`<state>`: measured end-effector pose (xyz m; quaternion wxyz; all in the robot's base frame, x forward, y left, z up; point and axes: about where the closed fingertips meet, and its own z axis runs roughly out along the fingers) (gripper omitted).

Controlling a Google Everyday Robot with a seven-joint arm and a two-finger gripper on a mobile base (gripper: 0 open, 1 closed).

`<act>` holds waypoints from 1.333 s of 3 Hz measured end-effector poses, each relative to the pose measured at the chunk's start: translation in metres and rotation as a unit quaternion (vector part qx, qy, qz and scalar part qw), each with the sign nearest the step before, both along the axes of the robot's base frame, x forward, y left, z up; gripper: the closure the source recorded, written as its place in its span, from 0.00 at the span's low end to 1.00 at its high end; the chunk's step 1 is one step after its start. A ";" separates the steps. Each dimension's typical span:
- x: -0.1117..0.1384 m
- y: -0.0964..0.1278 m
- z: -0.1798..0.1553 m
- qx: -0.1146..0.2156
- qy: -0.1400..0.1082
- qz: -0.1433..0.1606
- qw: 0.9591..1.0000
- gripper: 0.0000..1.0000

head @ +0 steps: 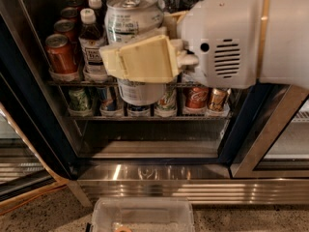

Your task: Pick 7up can from top shelf of fridge

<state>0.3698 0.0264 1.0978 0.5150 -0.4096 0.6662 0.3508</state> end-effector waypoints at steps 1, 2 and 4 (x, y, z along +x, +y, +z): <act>0.000 0.003 0.001 -0.010 -0.005 -0.006 1.000 1.00; 0.015 -0.001 -0.030 0.002 0.005 -0.029 1.000 1.00; 0.028 0.000 -0.076 0.033 0.014 -0.042 0.998 1.00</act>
Offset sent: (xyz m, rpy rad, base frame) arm 0.0337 -0.0004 -0.0861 0.0544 0.0428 -0.0969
